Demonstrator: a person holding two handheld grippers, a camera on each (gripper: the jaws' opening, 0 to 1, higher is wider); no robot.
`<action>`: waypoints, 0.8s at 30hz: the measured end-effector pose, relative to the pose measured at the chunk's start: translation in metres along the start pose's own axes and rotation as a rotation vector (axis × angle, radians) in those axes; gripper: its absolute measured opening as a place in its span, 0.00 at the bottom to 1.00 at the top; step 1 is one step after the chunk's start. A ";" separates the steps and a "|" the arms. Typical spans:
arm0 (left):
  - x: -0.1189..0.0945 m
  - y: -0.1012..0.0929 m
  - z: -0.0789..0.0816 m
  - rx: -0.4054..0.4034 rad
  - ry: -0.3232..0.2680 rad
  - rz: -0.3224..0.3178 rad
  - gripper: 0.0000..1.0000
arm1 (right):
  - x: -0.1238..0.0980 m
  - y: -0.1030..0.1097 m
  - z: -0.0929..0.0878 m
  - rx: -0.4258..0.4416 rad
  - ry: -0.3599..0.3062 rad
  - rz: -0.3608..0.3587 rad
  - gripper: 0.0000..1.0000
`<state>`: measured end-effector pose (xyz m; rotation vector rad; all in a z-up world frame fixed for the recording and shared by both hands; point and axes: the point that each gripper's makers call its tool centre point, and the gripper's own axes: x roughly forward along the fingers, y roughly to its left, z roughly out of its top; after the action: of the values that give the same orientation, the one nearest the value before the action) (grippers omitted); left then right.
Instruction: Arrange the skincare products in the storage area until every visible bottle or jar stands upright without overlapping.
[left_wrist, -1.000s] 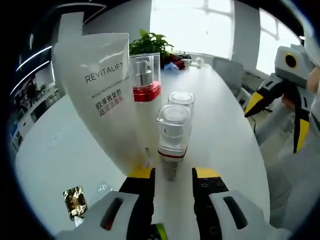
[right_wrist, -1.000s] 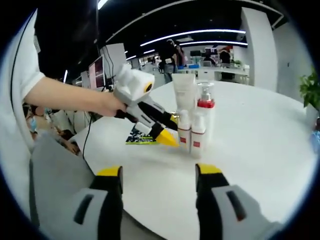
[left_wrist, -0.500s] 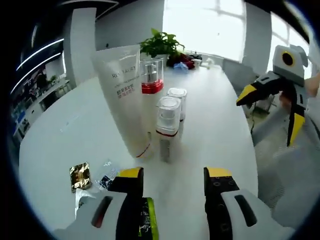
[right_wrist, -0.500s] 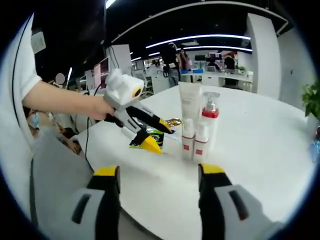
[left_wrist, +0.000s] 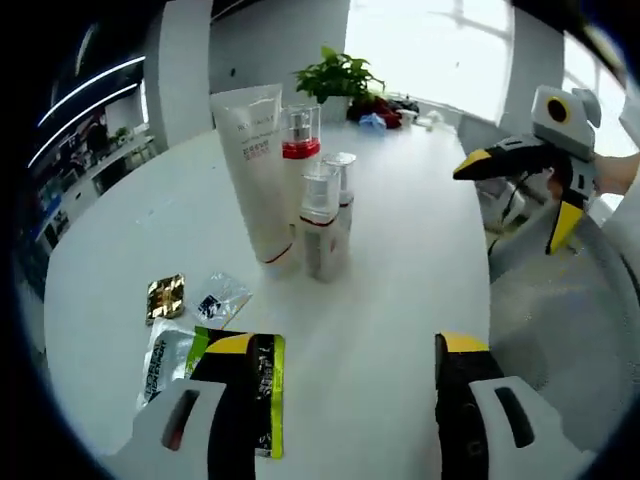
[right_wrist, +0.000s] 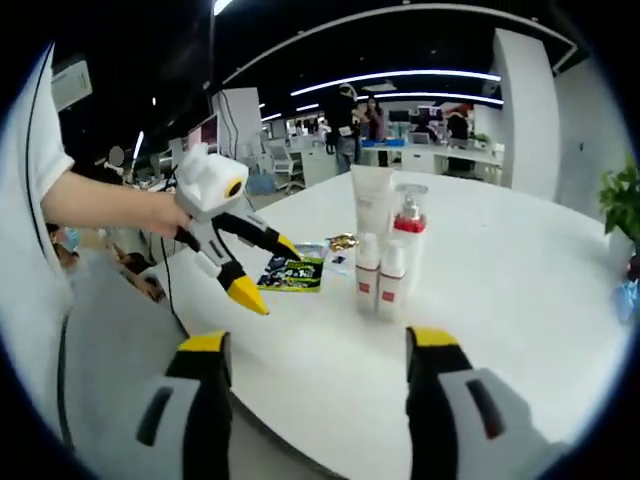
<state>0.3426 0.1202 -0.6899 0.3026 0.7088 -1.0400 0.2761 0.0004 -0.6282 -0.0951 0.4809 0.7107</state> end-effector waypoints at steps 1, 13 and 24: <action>-0.004 0.001 -0.003 -0.022 -0.003 0.016 0.71 | -0.002 0.000 0.000 0.000 -0.001 -0.002 0.73; -0.048 0.000 -0.036 -0.229 -0.035 0.137 0.86 | -0.016 -0.001 -0.002 0.013 -0.014 -0.003 0.80; -0.080 -0.016 -0.053 -0.354 -0.084 0.204 0.97 | -0.023 0.000 0.001 0.046 -0.044 0.001 0.85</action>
<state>0.2833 0.1957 -0.6745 0.0224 0.7544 -0.7137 0.2611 -0.0132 -0.6168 -0.0365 0.4548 0.7010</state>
